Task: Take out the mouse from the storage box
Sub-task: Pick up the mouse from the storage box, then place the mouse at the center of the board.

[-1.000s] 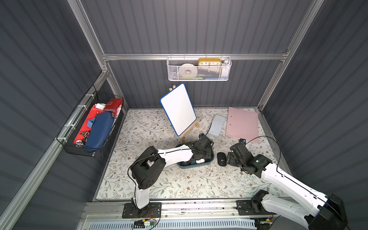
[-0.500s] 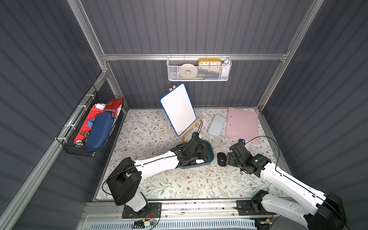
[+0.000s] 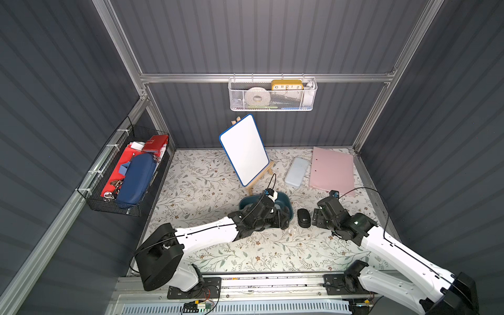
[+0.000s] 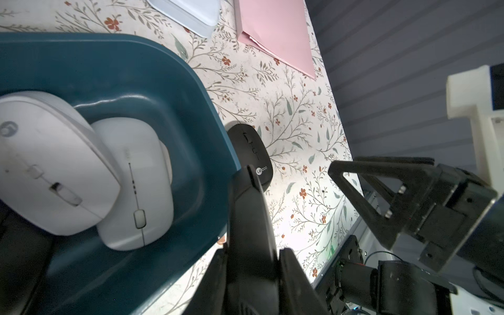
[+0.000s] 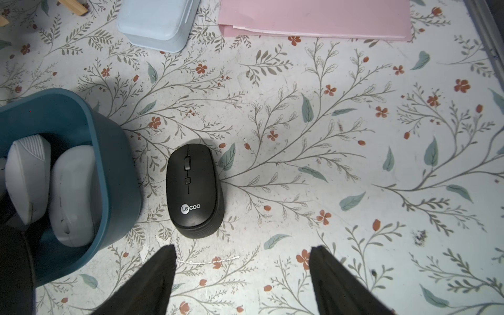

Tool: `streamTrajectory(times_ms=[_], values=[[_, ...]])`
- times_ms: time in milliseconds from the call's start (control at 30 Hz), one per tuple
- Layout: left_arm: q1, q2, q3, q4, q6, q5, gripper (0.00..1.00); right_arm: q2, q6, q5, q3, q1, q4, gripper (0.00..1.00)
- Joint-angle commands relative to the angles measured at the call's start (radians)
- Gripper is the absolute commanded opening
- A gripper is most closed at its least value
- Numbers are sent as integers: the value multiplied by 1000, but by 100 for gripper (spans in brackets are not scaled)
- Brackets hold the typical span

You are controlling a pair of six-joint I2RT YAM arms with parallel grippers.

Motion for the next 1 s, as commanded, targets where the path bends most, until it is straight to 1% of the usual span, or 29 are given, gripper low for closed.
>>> streamTrajectory(times_ms=[0,133,233,300,367,433,500,600,700,833,967], values=[[-7,-63,-30,23,23,-2,27,-12,12,18,20,1,-31,81],[-7,-134,-58,-17,0,-35,29,-9,14,3,19,0,-27,81],[-3,-187,-63,-78,11,-102,30,-6,16,5,14,0,-21,81],[18,-226,-74,-102,8,-118,31,0,13,-2,17,1,-19,81],[60,-264,-98,-108,8,-103,31,4,10,-5,20,1,-16,81],[130,-310,-134,-115,-7,-67,32,9,10,-3,20,0,-16,81],[232,-371,-176,-127,-27,-30,31,10,15,-6,22,0,-18,81],[342,-439,-206,-176,-21,-39,33,6,18,-16,16,1,-11,81],[471,-480,-228,-195,-24,11,32,12,23,-17,10,1,-2,81],[635,-485,-270,-200,-33,107,31,17,19,-17,16,1,-7,81],[786,-429,-335,-122,-40,253,29,12,15,-18,24,1,-12,81]])
